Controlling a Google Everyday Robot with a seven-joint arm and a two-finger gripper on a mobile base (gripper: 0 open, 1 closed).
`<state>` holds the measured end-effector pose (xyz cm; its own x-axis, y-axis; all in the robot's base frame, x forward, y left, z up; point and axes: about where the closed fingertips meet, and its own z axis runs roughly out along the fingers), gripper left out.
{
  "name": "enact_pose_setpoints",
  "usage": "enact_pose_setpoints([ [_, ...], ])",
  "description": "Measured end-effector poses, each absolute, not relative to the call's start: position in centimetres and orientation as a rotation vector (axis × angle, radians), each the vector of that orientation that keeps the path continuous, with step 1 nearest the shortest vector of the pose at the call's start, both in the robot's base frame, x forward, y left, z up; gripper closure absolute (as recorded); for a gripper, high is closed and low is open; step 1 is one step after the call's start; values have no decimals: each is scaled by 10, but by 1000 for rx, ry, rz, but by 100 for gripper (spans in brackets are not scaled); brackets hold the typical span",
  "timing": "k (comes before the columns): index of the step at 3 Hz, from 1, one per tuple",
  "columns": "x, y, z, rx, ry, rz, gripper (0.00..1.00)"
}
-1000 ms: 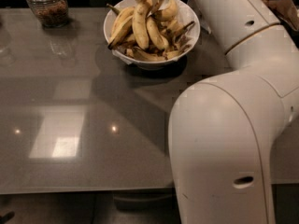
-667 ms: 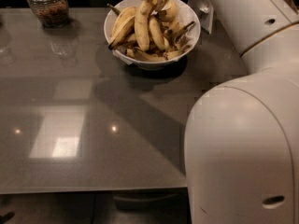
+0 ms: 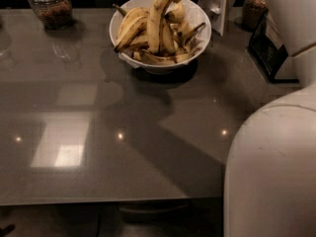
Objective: Pick banana from white bowl
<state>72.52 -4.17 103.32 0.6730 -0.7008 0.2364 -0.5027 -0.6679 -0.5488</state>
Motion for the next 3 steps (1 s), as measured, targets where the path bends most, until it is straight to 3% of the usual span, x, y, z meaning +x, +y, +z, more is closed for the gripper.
enact_pose_setpoints([
  [3,658,-90,1041,-2270,1225,-283,100],
])
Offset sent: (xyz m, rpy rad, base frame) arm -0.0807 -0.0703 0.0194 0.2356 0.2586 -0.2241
